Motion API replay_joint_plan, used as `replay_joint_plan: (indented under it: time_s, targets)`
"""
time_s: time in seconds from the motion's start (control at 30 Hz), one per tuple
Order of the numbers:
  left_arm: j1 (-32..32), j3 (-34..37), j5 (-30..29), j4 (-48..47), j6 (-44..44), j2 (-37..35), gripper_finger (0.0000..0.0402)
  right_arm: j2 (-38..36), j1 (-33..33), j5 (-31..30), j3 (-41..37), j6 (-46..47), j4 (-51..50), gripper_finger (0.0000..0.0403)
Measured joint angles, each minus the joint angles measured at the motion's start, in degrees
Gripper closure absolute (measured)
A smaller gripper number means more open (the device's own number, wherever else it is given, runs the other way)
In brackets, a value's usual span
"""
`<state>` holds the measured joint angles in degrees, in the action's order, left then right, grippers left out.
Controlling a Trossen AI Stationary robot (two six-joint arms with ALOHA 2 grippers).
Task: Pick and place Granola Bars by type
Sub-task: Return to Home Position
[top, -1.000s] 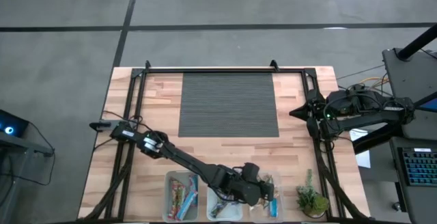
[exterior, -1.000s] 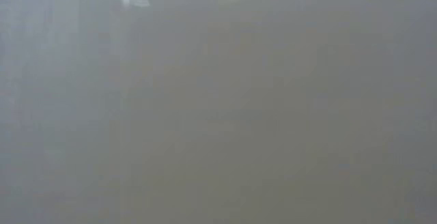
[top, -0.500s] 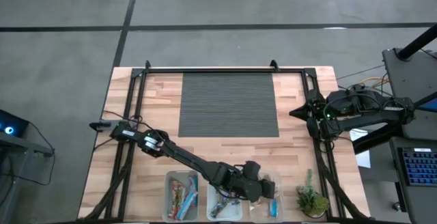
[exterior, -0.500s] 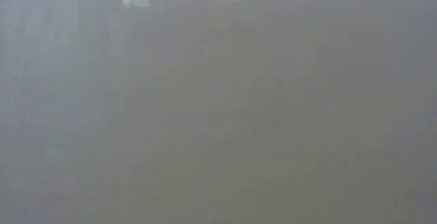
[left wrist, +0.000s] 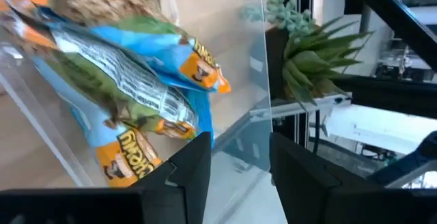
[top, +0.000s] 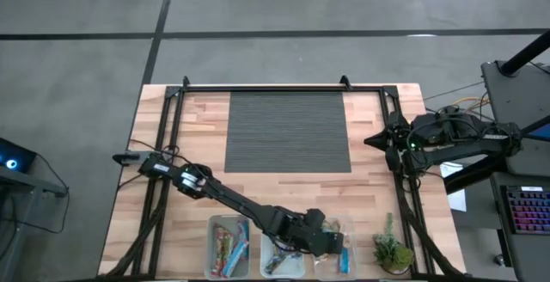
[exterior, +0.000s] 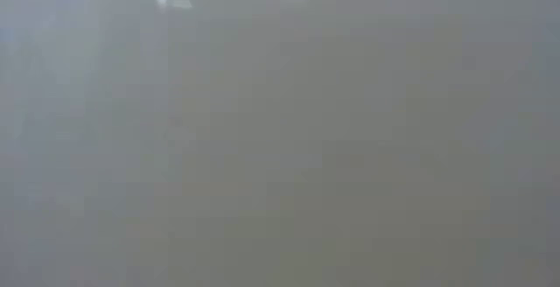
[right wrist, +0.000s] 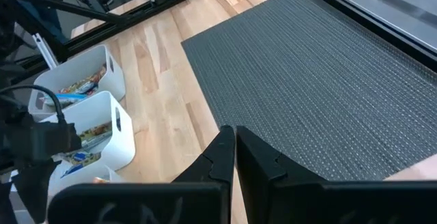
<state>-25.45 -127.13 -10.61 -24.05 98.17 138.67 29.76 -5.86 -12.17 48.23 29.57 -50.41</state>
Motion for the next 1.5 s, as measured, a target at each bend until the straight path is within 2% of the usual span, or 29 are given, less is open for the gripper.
replay_joint_plan:
  time_s: [0.37, 0.47, 0.63, 0.83, 1.07, 1.17, 1.3, 1.4, 1.5]
  targets:
    - [0.2, -4.6, -1.1, 0.4, -10.6, -0.1, 0.0279, 0.0, 0.0, 0.0, 0.0, -0.2, 0.0, 0.0394]
    - [0.2, -5.8, -2.4, 0.5, -13.8, -0.1, 0.0310, 0.0, 0.0, 0.0, 0.0, -0.3, -0.2, 0.0394]
    - [0.4, -6.3, -3.5, 0.5, -20.0, -0.1, 0.0386, 0.0, 0.0, 0.4, 0.0, -0.2, -0.4, 0.0394]
    - [0.4, -6.2, -7.4, 0.2, -37.3, -2.1, 0.0401, 0.0, 0.0, 3.9, 0.0, -0.6, -0.4, 0.0394]
    - [1.6, -4.9, -12.7, -0.6, -57.5, -8.7, 0.0401, -0.1, 0.0, 5.4, 0.0, -1.4, -0.3, 0.0394]
    - [2.6, -2.4, -15.1, -2.2, -62.3, -12.4, 0.0401, -0.1, 0.0, 5.4, 0.0, -1.0, -0.3, 0.0394]
    - [4.1, 4.1, -15.1, -1.2, -67.3, -17.9, 0.0401, -0.1, 0.0, 5.3, 0.0, -0.7, -0.3, 0.0394]
    - [4.8, 13.4, -14.1, 5.5, -69.7, -23.2, 0.0401, 0.0, 0.0, 5.2, 0.0, 0.1, -0.3, 0.0394]
    - [5.3, 25.9, -13.2, 16.1, -71.9, -29.8, 0.0401, 0.0, 0.0, 5.2, 0.0, 0.2, -0.2, 0.0394]
